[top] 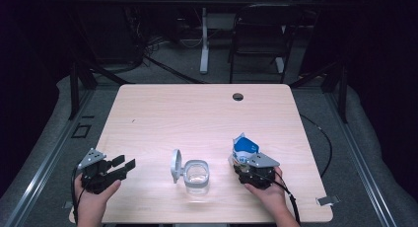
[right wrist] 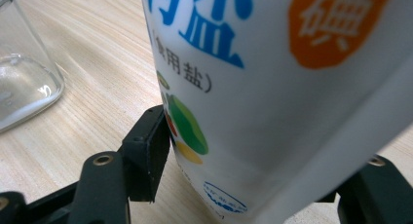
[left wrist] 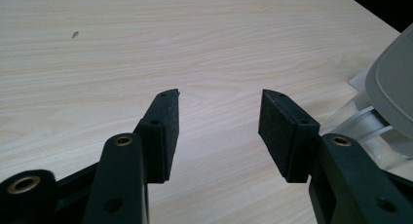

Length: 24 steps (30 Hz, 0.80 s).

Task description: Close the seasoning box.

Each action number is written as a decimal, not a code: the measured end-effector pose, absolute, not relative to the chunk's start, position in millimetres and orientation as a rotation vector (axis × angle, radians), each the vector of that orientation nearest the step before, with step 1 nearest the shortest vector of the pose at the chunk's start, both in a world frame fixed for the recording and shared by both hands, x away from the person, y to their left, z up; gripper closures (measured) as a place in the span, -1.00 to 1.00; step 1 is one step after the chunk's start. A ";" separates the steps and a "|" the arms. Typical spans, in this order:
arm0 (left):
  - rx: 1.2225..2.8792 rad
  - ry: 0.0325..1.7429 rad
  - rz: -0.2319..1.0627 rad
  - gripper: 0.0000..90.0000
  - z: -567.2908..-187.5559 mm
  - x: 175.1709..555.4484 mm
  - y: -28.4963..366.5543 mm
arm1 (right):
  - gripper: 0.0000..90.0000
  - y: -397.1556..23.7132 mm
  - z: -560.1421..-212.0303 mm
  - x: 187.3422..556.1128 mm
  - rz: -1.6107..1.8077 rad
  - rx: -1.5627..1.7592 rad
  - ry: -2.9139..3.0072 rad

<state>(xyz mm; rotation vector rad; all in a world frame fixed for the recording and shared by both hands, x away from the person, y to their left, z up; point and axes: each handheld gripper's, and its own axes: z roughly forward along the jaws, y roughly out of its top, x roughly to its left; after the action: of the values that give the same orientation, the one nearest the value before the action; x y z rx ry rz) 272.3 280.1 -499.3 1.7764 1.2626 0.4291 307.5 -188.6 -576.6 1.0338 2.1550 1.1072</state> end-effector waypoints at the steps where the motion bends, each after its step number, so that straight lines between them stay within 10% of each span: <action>1: 1.776 1.264 0.428 0.11 -499.4 272.2 280.1 | -0.16 -188.6 -576.6 307.5 1.110 1.032 2.156; 24: 1.774 1.265 0.426 0.11 -500.3 272.6 281.2 | -0.13 -190.0 -576.3 308.2 1.113 1.006 2.177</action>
<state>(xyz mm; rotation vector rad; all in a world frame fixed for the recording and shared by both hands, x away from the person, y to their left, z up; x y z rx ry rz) 272.6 281.2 -500.3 1.7736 1.2650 0.4259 308.2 -190.0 -576.3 1.0056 2.1766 1.1129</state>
